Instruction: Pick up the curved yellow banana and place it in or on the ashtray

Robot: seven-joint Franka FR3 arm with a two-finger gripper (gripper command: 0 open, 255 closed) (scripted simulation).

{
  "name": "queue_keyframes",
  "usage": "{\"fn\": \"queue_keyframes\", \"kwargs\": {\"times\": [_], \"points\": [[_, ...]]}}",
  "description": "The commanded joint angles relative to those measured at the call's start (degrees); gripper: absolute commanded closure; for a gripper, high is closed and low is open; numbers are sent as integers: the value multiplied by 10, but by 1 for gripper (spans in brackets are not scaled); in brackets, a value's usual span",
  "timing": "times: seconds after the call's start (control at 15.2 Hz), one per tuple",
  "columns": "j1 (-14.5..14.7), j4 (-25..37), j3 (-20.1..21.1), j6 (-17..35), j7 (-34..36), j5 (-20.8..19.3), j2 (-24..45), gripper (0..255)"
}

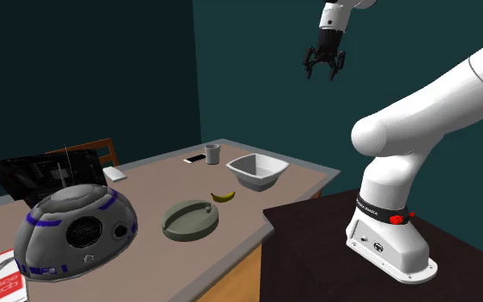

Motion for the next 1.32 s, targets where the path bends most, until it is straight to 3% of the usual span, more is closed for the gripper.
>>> {"fn": "queue_keyframes", "kwargs": {"times": [0.0, 0.66, 1.25], "points": [[0, 0, 0, 0, 0, 0, 0, 0], [-19, -174, 148, 83, 249, 86, -89, 0], [-14, -240, 322, 183, 486, 200, -56, 0]]}}
